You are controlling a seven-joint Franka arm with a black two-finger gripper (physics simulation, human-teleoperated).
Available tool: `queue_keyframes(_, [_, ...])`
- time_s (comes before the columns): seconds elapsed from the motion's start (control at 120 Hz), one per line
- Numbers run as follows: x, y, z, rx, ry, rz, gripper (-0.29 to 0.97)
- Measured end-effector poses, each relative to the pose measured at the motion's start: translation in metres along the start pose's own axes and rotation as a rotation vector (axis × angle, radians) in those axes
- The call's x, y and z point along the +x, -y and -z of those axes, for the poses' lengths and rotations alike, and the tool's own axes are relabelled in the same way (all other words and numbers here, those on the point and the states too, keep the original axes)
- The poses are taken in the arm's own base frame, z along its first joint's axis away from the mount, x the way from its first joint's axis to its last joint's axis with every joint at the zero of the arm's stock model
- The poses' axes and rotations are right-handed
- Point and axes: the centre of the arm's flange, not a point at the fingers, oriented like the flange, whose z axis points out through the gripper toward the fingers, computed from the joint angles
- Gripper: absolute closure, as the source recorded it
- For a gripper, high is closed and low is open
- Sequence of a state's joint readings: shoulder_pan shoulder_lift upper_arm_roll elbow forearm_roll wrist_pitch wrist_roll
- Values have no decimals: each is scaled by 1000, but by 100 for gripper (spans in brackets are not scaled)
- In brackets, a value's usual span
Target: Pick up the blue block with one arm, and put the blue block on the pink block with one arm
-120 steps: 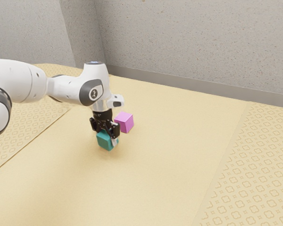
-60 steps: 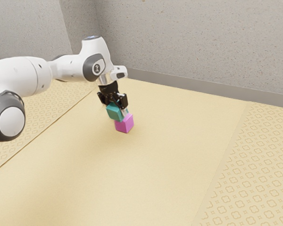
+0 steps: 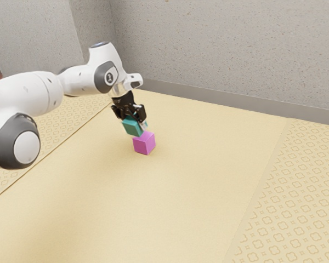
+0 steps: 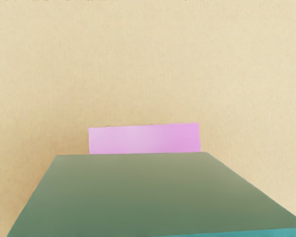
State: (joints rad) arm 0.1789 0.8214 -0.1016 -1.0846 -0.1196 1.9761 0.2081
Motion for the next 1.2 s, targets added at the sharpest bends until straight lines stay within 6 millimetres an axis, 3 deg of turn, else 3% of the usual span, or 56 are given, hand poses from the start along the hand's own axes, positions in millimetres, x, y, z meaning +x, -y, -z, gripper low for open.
queue_keyframes(0.142, [7, 0, -1, -12, -20, -14, 26])
queue_keyframes(0.392, [10, -3, -2, -25, -27, -56, 11])
queue_keyframes(0.5, [9, -2, 9, -19, -27, -72, 7])
queue_keyframes(0.575, [9, -2, 34, 3, -38, -88, 5])
queue_keyframes(0.642, [9, -14, 63, 26, -46, -119, 3])
queue_keyframes(0.708, [3, -48, 121, 61, -71, -179, 2])
queue_keyframes(0.775, [-24, -99, 193, 98, -81, -261, 2])
queue_keyframes(0.817, [-55, -134, 237, 124, -71, -319, 1])
queue_keyframes(0.875, [-105, -176, 281, 165, -29, -395, 1])
queue_keyframes(0.983, [-195, -239, 317, 209, 77, -525, 1])
queue_keyframes(1.1, [-249, -313, 337, 243, 138, -678, 0])
queue_keyframes(1.142, [-259, -316, 351, 257, 142, -684, 1])
queue_keyframes(1.2, [-265, -290, 373, 286, 152, -628, 0])
